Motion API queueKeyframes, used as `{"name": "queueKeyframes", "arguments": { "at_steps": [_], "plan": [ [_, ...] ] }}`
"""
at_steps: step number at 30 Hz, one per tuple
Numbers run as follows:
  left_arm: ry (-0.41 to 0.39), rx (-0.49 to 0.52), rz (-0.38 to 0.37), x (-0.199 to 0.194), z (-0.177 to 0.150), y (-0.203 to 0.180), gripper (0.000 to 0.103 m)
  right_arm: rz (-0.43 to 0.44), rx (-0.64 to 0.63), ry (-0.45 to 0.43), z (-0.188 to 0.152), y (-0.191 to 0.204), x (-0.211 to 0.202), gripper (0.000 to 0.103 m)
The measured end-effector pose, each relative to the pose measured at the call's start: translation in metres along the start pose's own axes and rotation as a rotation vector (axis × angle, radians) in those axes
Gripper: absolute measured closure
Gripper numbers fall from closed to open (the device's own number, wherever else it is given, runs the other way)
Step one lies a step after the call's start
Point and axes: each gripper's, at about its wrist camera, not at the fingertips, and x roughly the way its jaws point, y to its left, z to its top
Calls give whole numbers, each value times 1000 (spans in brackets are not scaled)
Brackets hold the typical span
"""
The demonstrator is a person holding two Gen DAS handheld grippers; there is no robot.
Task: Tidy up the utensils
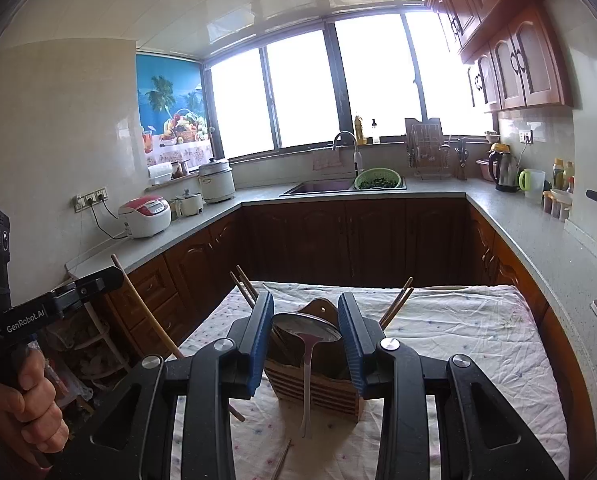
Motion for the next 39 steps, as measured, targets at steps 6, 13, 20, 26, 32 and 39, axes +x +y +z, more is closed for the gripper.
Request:
{"name": "queueKeyframes", "arguments": {
  "at_steps": [6, 13, 20, 26, 32, 39],
  "plan": [
    [-30, 7, -7, 11, 20, -3, 103, -4, 10, -9, 10, -5, 11, 69],
    [-66, 33, -8, 26, 41, -8, 103, -3, 10, -25, 25, -10, 27, 69],
    [1, -16, 68, 48, 19, 19, 103, 2, -2, -17, 18, -8, 30, 69],
    [203, -106, 91, 93, -30, 53, 103, 17, 17, -14, 12, -10, 21, 69],
    [415, -151, 58, 126, -107, 47, 102, 17, 44, -12, 5, -18, 6, 69],
    [616, -90, 35, 161, -179, 3, 85, -11, 83, 2, -9, -36, -9, 69]
  ]
}}
